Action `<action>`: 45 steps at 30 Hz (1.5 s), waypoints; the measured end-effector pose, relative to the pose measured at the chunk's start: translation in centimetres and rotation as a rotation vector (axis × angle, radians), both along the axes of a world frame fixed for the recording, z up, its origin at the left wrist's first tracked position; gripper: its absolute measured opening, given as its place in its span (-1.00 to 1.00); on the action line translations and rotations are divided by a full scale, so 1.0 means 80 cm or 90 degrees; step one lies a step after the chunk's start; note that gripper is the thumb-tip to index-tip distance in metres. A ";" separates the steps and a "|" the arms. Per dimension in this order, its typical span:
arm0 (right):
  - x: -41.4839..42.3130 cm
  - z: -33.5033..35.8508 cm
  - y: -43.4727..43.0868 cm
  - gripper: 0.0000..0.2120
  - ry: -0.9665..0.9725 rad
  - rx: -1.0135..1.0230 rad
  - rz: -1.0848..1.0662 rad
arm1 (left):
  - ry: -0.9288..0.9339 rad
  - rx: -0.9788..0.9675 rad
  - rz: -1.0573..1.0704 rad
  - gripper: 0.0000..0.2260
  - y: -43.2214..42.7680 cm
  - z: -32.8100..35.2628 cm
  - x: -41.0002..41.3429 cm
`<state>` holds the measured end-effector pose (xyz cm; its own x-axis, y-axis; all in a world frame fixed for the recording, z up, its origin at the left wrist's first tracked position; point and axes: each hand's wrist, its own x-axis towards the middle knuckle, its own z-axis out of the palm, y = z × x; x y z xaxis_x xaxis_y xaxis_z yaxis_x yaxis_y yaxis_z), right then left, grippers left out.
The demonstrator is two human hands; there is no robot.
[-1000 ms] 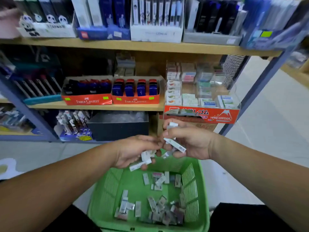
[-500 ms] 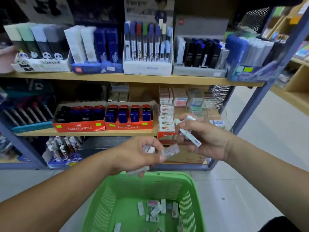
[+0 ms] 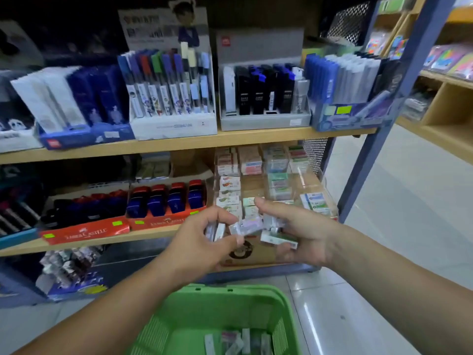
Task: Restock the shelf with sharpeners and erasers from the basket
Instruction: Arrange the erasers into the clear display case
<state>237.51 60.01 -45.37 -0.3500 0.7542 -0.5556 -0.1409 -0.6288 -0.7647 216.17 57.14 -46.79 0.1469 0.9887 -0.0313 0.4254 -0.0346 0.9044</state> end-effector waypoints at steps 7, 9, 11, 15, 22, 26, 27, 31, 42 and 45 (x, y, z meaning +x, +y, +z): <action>0.033 -0.023 0.025 -0.69 -0.104 0.155 -0.263 | 0.027 -0.012 -0.026 -0.83 0.063 0.018 0.059; 0.041 -0.023 0.029 -0.71 -0.115 0.188 -0.323 | 0.044 0.012 -0.014 -0.84 0.091 0.025 0.075; 0.045 -0.025 0.033 -0.74 -0.102 0.203 -0.355 | 0.099 0.050 -0.001 -0.85 0.132 0.026 0.089; 0.050 -0.034 0.035 -0.73 -0.105 0.202 -0.357 | 0.275 0.092 -0.014 -0.87 0.213 0.013 0.117; 0.072 -0.040 0.037 -0.68 -0.072 0.190 -0.407 | 0.467 0.047 -0.105 -0.79 0.267 -0.002 0.140; 0.065 -0.037 0.041 -0.72 -0.058 0.201 -0.405 | 0.522 0.029 -0.161 -0.78 0.272 0.005 0.145; 0.062 -0.037 0.041 -0.75 -0.060 0.206 -0.399 | 0.525 0.033 -0.166 -0.77 0.271 0.006 0.143; 0.054 -0.038 0.042 -0.76 -0.083 0.210 -0.361 | 0.350 0.022 -0.078 -0.78 0.245 0.018 0.131; 0.025 -0.036 0.046 -0.60 -0.057 0.192 -0.206 | -0.130 -0.139 -0.134 -0.77 0.174 0.023 0.121; 0.026 -0.038 0.046 -0.65 -0.065 0.194 -0.208 | -0.176 -0.150 -0.112 -0.78 0.175 0.024 0.106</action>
